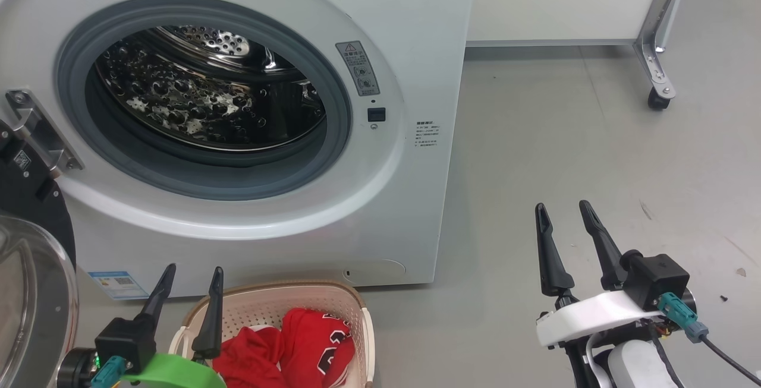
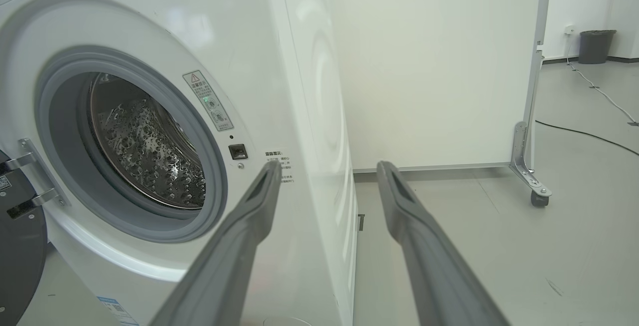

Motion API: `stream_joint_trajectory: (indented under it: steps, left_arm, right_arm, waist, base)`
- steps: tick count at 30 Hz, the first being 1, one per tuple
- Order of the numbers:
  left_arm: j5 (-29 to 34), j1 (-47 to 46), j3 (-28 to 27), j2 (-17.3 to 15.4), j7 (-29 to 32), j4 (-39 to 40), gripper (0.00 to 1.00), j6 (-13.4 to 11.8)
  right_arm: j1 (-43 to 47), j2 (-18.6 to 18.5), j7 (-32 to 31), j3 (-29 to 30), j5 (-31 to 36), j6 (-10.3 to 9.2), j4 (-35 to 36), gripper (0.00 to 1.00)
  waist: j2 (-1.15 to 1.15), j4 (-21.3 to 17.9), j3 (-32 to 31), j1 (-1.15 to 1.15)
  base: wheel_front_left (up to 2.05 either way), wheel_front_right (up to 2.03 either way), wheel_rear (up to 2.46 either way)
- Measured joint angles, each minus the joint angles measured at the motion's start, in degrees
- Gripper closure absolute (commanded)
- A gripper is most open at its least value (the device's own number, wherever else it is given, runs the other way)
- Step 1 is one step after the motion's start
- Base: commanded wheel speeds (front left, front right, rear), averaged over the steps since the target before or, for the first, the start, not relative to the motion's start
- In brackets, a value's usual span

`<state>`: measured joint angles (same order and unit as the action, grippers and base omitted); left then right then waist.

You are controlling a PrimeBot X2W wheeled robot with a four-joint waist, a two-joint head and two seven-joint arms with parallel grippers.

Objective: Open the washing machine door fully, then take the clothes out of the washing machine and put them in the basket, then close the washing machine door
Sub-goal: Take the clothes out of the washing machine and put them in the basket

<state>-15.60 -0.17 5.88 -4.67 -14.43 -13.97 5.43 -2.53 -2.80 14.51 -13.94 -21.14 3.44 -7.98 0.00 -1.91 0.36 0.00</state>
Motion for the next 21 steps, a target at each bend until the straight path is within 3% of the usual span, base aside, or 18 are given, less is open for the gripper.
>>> stream_joint_trajectory:
  steps: [21]
  left_arm:
    - [0.1, 0.7, -0.4, 0.1, 0.0, 1.8, 0.00, 0.4]
  right_arm:
    - [0.5, 0.0, 0.0, -0.1, 0.0, 0.01, 0.1, 0.00]
  waist:
    - [0.00, 0.1, 0.2, 0.00]
  base:
    - [0.00, 0.00, 0.00]
